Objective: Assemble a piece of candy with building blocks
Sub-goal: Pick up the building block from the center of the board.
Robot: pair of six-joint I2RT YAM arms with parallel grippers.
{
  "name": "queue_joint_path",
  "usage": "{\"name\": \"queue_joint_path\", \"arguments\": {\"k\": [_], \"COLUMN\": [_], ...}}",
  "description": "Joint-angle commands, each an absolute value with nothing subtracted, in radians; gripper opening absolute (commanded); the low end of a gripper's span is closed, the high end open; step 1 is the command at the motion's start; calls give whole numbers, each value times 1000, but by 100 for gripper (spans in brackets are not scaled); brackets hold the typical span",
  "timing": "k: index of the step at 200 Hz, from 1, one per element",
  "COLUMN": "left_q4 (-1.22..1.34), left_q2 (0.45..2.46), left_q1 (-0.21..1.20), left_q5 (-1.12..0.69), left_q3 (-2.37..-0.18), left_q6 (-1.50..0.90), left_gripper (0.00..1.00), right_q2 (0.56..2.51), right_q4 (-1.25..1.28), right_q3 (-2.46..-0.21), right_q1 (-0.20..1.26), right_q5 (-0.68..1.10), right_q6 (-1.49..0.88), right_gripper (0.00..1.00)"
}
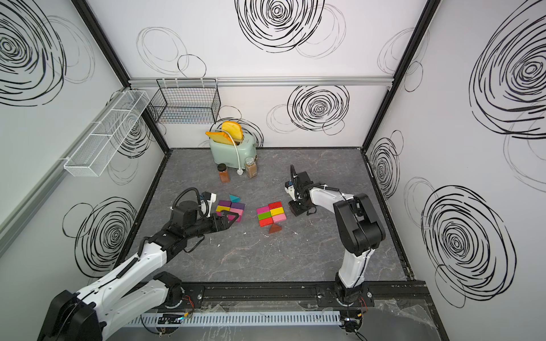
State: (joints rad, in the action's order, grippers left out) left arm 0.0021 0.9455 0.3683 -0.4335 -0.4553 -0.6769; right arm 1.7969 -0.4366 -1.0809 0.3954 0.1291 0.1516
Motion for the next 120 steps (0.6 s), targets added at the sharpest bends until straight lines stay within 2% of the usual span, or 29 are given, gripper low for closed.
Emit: {"name": "queue_joint_path", "arguments": {"k": [1,40,76,96,120], "left_q4": [47,25,-90,-147,-192], "left_q2": [945,945,907,876,842], "left_q1": [357,360,403,479,643], "left_q5": [-446,-453,-430,-404,-290], "left_q3": [-451,-473,-543,-575,-595], "left_q6": [-679,-650,-540,-503,-508], "left_gripper": [98,98,99,96,95], "right_q2": [1785,1714,1503,1380,1241], "right_q4": [-433,-402,-336,-264,-153], "right_q3": [-1085,-1042,-935,-845,-712], "right_q1": [388,336,285,272,280], "right_q5": [146,205,373,520,678], "right_q6": [160,89,-71,-198,-375], "right_gripper": [26,16,16,17,18]}}
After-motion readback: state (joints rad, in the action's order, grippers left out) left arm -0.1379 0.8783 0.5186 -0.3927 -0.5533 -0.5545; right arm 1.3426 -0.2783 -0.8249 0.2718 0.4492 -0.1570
